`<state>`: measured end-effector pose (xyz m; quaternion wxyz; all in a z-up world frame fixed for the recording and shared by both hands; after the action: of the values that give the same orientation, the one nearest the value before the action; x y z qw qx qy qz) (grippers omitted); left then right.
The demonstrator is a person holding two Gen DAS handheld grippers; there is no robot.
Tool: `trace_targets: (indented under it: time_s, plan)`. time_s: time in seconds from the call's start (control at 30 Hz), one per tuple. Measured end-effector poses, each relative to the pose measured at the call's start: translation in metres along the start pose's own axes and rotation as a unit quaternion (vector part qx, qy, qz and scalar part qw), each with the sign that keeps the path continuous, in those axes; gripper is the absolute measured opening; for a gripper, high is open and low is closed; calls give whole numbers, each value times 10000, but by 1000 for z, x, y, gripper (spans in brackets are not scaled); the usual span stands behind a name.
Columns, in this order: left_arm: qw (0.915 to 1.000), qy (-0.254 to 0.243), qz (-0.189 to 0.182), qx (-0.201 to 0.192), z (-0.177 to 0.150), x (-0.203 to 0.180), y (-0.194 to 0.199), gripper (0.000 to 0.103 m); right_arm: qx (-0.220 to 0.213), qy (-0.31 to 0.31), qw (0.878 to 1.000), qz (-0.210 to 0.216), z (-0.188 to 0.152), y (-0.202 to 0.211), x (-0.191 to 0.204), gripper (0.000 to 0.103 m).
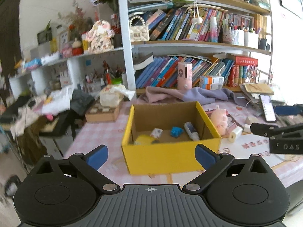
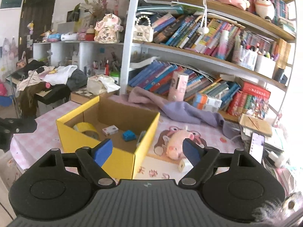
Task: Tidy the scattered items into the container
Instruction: 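Withdraw both tools from the box back toward the remaining chargers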
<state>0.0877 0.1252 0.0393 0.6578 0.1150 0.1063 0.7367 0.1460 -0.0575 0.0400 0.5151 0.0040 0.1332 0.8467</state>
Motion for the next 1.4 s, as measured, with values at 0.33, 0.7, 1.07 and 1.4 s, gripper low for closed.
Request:
trace_targets:
  time_s: [0.33, 0.7, 1.07, 1.4]
  plan:
    - [9998, -80, 174, 56, -38, -16, 24, 100, 3, 113, 9998, -145, -42, 45, 16, 81]
    - [9993, -266, 14, 262, -68, -40, 33, 100, 294, 313, 9991, -19, -79, 67, 29, 81]
    - [9974, -451, -278, 493, -83, -53, 35, 100, 486, 422, 9979, -78, -96, 77, 22, 81]
    - [9922, -505, -720, 885, -95, -81, 18, 100, 805, 464, 9956, -98, -113, 73, 9, 81]
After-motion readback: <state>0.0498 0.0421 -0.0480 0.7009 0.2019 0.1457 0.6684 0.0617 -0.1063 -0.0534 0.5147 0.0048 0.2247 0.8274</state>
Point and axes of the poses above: each gripper's, at about its wrist camera, not at the fingertips, and y roughly against the way its jaws point, x to its left, z to its top, the point moved 8 cm from there along -y, roughly the way its jaws point, and after that the axes turned 13 degrees about -x, right-handed, at the moved point
